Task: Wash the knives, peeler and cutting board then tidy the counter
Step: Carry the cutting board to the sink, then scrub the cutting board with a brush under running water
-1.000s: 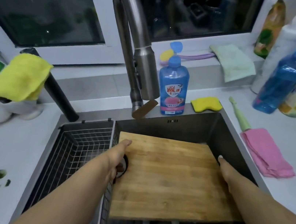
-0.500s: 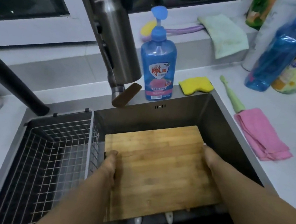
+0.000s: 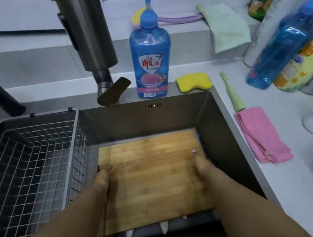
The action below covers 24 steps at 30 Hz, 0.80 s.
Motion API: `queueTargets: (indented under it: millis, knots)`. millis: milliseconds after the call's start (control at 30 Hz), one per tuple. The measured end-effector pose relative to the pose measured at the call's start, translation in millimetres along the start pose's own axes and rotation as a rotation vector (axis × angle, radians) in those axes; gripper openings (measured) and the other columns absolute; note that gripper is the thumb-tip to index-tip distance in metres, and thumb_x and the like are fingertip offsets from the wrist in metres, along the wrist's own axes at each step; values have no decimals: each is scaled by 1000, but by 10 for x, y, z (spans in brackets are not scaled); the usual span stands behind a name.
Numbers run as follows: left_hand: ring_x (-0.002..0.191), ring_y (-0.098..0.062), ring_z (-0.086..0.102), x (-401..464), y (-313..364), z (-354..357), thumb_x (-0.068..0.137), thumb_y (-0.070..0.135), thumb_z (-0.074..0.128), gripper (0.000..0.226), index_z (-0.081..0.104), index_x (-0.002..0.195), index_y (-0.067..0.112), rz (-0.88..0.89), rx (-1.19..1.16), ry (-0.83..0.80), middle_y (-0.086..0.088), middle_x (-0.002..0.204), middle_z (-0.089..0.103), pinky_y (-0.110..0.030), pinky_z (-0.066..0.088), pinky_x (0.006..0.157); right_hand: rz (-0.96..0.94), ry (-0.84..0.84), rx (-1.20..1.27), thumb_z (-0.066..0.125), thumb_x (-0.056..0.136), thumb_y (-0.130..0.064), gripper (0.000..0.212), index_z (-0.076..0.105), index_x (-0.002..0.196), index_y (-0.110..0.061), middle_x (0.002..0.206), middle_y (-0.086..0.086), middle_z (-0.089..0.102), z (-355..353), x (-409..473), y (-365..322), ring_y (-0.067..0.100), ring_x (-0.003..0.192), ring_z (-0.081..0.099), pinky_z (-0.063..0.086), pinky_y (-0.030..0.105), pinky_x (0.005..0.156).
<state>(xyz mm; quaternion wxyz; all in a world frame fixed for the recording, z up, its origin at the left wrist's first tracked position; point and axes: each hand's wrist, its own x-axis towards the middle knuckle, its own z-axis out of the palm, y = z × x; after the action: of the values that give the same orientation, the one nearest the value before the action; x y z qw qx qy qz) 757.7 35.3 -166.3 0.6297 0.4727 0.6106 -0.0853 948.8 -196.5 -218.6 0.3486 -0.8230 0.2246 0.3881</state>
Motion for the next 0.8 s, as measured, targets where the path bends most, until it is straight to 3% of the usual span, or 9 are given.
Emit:
queueTargets:
  millis: [167, 267, 400, 500, 567, 633, 800]
  knots:
    - [104, -37, 57, 7, -25, 22, 84, 59, 45, 64, 55, 126, 11, 36, 54, 13, -20, 117, 60, -49, 44, 97, -82, 25, -208, 34, 89, -69, 83, 22, 150, -14, 155, 12, 21, -47, -507, -85, 36, 138, 27, 32, 43, 107]
    - [109, -37, 55, 208, -84, 33, 64, 69, 52, 85, 54, 129, 14, 115, 189, 105, -19, 126, 56, -51, 42, 100, -240, 5, -348, 33, 92, -63, 74, 39, 142, -9, 148, 15, 37, -71, -742, -182, 33, 132, 39, 37, 37, 102]
    - [127, -37, 45, -525, 251, 306, 90, 40, 55, 60, 46, 138, 6, 435, 432, 179, -19, 140, 48, -39, 37, 105, -761, 310, -406, 49, 94, -35, 36, 60, 114, -7, 119, 12, 56, -283, -1135, -464, 31, 114, 51, 42, 33, 89]
    - [113, -30, 54, -783, 455, 492, 91, 27, 58, 45, 53, 130, 6, 640, 412, 192, -15, 127, 58, -32, 40, 94, -982, 628, -377, 53, 90, -30, 30, 59, 112, -11, 112, 10, 55, -583, -1327, -742, 28, 109, 49, 40, 37, 91]
    - [100, -24, 57, -917, 569, 546, 89, 22, 61, 36, 58, 121, 6, 744, 378, 190, -13, 115, 63, -31, 44, 90, -943, 787, -395, 53, 89, -31, 35, 56, 117, -11, 116, 14, 54, -821, -1332, -912, 32, 111, 46, 36, 39, 92]
    - [95, -21, 58, -1050, 673, 543, 88, 18, 61, 28, 61, 113, 6, 825, 352, 200, -10, 107, 63, -28, 45, 85, -800, 814, -496, 48, 91, -35, 40, 52, 125, -15, 122, 16, 50, -1061, -1309, -1015, 33, 114, 43, 33, 40, 94]
    - [89, -17, 58, -1296, 845, 442, 87, 10, 60, 15, 60, 101, 14, 965, 288, 230, -4, 96, 62, -26, 43, 79, -471, 580, -856, 35, 94, -30, 40, 49, 130, -21, 132, 14, 47, -1325, -1171, -1119, 30, 122, 40, 29, 42, 99]
